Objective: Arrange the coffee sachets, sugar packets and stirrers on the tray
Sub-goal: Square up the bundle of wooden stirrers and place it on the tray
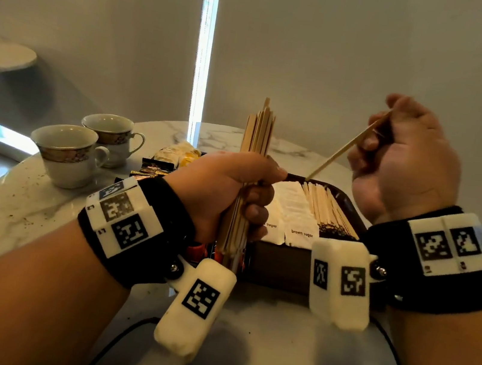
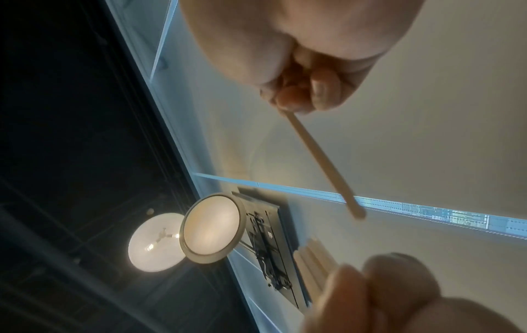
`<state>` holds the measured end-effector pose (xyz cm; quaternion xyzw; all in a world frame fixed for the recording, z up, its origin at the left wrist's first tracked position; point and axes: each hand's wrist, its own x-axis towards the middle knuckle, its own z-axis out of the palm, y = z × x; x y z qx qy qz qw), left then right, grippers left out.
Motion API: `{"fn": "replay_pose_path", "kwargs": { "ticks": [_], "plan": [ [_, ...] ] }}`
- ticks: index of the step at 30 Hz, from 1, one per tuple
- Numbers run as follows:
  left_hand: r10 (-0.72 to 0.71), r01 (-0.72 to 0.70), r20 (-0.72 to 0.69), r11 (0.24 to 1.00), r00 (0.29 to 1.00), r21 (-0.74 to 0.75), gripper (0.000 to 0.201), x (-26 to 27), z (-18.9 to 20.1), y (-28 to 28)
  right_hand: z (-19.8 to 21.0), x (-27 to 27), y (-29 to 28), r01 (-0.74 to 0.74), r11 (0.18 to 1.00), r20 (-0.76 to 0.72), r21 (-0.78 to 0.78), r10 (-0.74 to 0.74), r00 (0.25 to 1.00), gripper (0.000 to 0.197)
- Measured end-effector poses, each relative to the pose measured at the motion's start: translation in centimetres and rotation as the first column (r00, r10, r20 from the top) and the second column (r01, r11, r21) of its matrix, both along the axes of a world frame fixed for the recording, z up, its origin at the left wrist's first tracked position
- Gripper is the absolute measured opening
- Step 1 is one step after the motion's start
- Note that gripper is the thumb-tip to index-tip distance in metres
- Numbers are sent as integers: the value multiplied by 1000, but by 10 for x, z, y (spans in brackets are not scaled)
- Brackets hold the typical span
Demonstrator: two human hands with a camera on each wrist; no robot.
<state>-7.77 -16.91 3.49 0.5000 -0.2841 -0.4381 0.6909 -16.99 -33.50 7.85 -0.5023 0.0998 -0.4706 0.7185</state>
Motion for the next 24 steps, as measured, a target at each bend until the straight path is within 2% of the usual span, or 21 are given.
{"fn": "replay_pose_path", "kwargs": {
  "ticks": [2, 5, 7, 10, 14, 18, 24],
  "plan": [
    [17, -17, 17, 1000, 1000, -16, 21, 1, 1, 0, -1, 0, 4, -116, 990, -128, -83, 105, 986, 15],
    [42, -41, 47, 999, 998, -27, 24, 3, 1, 1, -5, 0, 15, -307, 924, -298, -226, 235, 925, 17],
    [56, -53, 71, 998, 996, -35, 26, 6, -1, 1, -7, 1, 22, -383, 883, -361, -272, 275, 891, 16],
    [59, -57, 133, 998, 989, -16, 29, 8, -3, -1, -14, 4, 32, -443, 857, -393, -263, 324, 860, 13],
    [95, -98, 207, 995, 974, 4, 37, 9, -3, -2, -17, 8, 36, -434, 874, -386, -220, 331, 861, 10],
    [100, -115, 265, 992, 959, 41, 49, 5, -1, 0, -20, 9, 38, -351, 885, -419, -306, 206, 884, 6],
    [98, -121, 311, 991, 945, 57, 33, 2, -1, -2, -25, 14, 37, -263, 902, -418, -342, 104, 902, 4]
  ]
}}
